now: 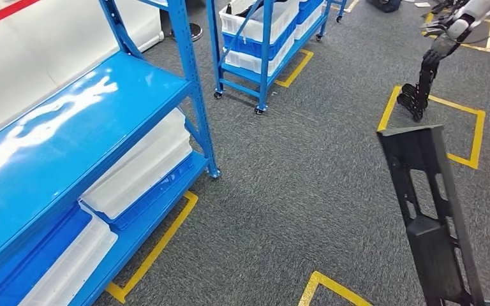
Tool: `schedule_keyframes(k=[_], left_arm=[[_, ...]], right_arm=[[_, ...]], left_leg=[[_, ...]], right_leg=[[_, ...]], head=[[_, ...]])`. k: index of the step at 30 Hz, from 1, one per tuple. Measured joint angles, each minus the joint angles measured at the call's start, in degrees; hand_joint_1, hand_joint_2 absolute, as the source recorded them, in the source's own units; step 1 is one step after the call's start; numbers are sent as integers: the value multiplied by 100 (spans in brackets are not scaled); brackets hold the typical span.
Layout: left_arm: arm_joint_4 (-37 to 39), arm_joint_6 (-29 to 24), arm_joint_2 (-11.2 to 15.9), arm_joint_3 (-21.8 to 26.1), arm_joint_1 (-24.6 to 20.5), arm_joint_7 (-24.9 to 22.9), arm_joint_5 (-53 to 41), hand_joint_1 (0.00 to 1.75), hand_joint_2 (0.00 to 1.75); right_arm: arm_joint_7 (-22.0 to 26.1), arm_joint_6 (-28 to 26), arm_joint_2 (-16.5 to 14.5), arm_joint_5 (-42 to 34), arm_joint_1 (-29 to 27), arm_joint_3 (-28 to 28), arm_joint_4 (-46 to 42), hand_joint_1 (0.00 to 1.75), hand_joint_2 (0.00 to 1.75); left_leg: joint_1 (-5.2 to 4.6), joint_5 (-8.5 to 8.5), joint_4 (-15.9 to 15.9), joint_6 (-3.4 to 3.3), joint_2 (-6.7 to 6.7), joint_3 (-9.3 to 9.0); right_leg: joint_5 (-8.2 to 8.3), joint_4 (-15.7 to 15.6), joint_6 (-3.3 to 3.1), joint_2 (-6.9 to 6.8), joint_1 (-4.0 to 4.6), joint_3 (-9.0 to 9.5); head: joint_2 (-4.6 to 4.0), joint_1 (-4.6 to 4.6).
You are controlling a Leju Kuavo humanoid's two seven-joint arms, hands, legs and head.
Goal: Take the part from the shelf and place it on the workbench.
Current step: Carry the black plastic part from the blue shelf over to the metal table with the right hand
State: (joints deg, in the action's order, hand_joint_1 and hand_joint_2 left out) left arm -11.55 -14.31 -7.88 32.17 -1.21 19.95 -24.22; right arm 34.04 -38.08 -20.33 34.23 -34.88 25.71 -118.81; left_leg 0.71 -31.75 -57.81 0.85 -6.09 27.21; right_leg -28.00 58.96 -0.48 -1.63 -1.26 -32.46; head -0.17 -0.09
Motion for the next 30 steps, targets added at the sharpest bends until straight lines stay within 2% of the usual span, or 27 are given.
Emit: schedule_keyframes(k=[1, 2, 3, 4, 5, 6, 7, 9, 10, 11, 12, 13, 14, 15, 16, 17, 18, 19, 20, 21, 22, 23, 25, 26, 28, 29, 30], left_arm=[[-2, 4, -2, 4, 1, 1, -13, 0, 175], [-2, 7, -2, 8, 8, 0, -27, 0, 175], [-2, 11, -3, 13, 18, -1, -40, 0, 175], [-2, 16, -3, 19, 30, -2, -58, 0, 175], [-2, 22, -3, 26, 41, -4, -79, 0, 175], [-2, 27, -3, 33, 48, -8, -106, 0, 175], [-2, 33, -3, 40, 50, -11, -142, 0, 175], [-2, 45, 2, 66, 47, -17, -226, 0, 175], [-2, 54, 5, 86, 44, -19, -270, 0, 175], [-2, 59, 8, 108, 36, -21, -311, 0, 175], [-2, 67, 10, 127, 26, -23, -350, 0, 175], [-2, 74, 9, 138, 13, -24, -381, 0, 175], [-2, 79, 9, 146, 2, -26, -409, 0, 175], [-2, 84, 9, 154, -3, -27, -436, 0, 175], [-2, 87, 9, 165, -2, -30, -457, 0, 175], [-2, 90, 9, 178, 2, -32, -483, 0, 175], [-2, 93, 9, 191, 8, -33, -501, 0, 175], [-2, 96, 10, 209, 12, -35, -516, 0, 175], [-2, 98, 10, 225, 13, -35, -531, 0, 175], [-2, 101, 10, 243, 11, -36, -544, 0, 175], [-2, 104, 9, 260, 7, -36, -559, 0, 175], [-2, 107, 7, 269, 5, -37, -572, 0, 175], [-2, 110, 4, 280, 2, -36, -585, 0, 175], [-2, 110, 3, 283, -4, -35, -586, 0, 175], [-3, 111, 2, 286, -33, -32, -586, 0, 175], [-4, 112, 1, 287, -50, -32, -587, 0, 175], [-5, 113, -1, 287, -56, -32, -588, 0, 175]], right_arm=[[-23, -72, -3, 124, -21, -51, -33, 171, 175], [-50, -113, -4, 223, -33, -103, -60, 171, 175], [-94, -136, -5, 334, -35, -146, -89, 171, 175], [-155, -143, -6, 483, -34, -177, -116, 171, 175], [-242, -146, -6, 697, -34, -193, -157, 171, 175], [-346, -147, -6, 958, -31, -197, -211, 171, 175], [-462, -148, -6, 1262, -24, -197, -275, 171, 175], [-736, -148, -6, 2006, 15, -196, -439, 171, 175], [-871, -149, -6, 2401, 50, -196, -530, 171, 175], [-999, -149, -6, 2800, 83, -195, -629, 171, 175], [-1105, -151, -6, 3157, 109, -195, -728, 171, 175], [-1191, -152, -6, 3456, 126, -193, -825, 171, 175], [-1252, -153, -5, 3691, 132, -191, -916, 171, 175], [-1293, -155, -5, 3859, 147, -187, -996, 171, 175], [-1313, -157, -4, 3974, 179, -184, -1062, 171, 175], [-1321, -158, -4, 4060, 220, -181, -1116, 171, 175], [-1325, -158, -4, 4121, 260, -180, -1161, 171, 175], [-1322, -157, -4, 4159, 289, -179, -1192, 171, 175], [-1318, -157, -4, 4183, 305, -178, -1218, 171, 175], [-1310, -157, -4, 4200, 314, -174, -1239, 171, 175], [-1299, -157, -4, 4216, 326, -166, -1261, 171, 175], [-1286, -157, -4, 4227, 341, -157, -1286, 171, 175], [-1261, -158, -4, 4233, 378, -142, -1333, 171, 175], [-1253, -159, -4, 4235, 391, -137, -1355, 171, 175], [-1239, -161, -2, 4245, 398, -120, -1392, 171, 175], [-1235, -163, -2, 4248, 396, -108, -1414, 171, 175], [-1231, -165, -3, 4252, 399, -97, -1434, 171, 175]], left_leg=[[15, -158, -222, 14, 168, 91], [24, -360, -561, 15, 363, 240], [28, -555, -962, 9, 482, 428], [29, -675, -1309, 0, 537, 601], [25, -686, -1503, -13, 563, 711], [22, -577, -1482, -34, 580, 729], [15, -371, -1245, -63, 614, 650], [2, 55, -503, -133, 870, 373], [-3, 163, -220, -155, 1006, 267], [-12, 199, -58, -168, 1104, 214], [-22, 187, -14, -176, 1116, 199], [-24, 200, 28, -192, 1050, 185], [-20, 231, 68, -220, 970, 169], [-12, 264, 116, -256, 887, 149], [-4, 295, 163, -289, 796, 137], [-8, 308, 187, -312, 700, 133], [-18, 308, 193, -328, 605, 136], [-25, 300, 191, -332, 504, 141], [-29, 290, 188, -329, 408, 140], [-29, 275, 186, -318, 315, 137], [-26, 256, 182, -302, 229, 127], [-24, 232, 171, -280, 150, 109], [-43, 172, 139, -217, 18, 67], [-53, 149, 127, -184, -36, 47], [-55, 132, 132, -120, -142, 2], [-40, 106, 117, -85, -111, -10], [-25, 38, 46, -55, 1, 6]], right_leg=[[19, -19, -42, 64, -8, 1], [28, -24, -72, 127, 2, -6], [32, -23, -95, 201, 19, -15], [34, -19, -110, 283, 40, -21], [35, -14, -117, 375, 61, -22], [36, -7, -120, 468, 78, -20], [36, 2, -119, 559, 89, -14], [33, 24, -109, 721, 99, -10], [37, 37, -89, 800, 95, -27], [48, 43, -60, 875, 84, -53], [68, 42, -19, 951, 70, -84], [93, 32, 23, 1022, 53, -113], [94, 46, 50, 978, 47, -136], [41, 121, 70, 836, 55, -184], [-79, 304, 86, 638, 68, -277], [-256, 601, 98, 421, 70, -421], [-445, 963, 123, 291, 65, -601], [-580, 1300, 151, 241, 47, -764], [-621, 1500, 176, 220, 23, -857], [-555, 1491, 198, 199, 1, -840], [-398, 1252, 215, 156, -18, -701], [-213, 854, 225, 46, -32, -472], [2, 189, 196, -187, -8, -98], [23, 42, 165, -244, 15, -24], [20, 13, 87, -145, 54, -41], [35, -7, 47, -80, 49, -45], [53, -31, 6, -16, 38, -44]], head=[[0, -1], [0, -1], [0, -1], [0, -1], [0, 0], [0, 0], [0, 0], [0, 2], [0, 1], [0, 1], [0, 1], [0, 0], [0, 1], [0, 6], [0, 12], [0, 15], [0, 21], [0, 20], [0, 20], [0, 21], [0, 21], [0, 22], [0, 20], [0, 19], [0, 19], [0, 17], [0, 18]])
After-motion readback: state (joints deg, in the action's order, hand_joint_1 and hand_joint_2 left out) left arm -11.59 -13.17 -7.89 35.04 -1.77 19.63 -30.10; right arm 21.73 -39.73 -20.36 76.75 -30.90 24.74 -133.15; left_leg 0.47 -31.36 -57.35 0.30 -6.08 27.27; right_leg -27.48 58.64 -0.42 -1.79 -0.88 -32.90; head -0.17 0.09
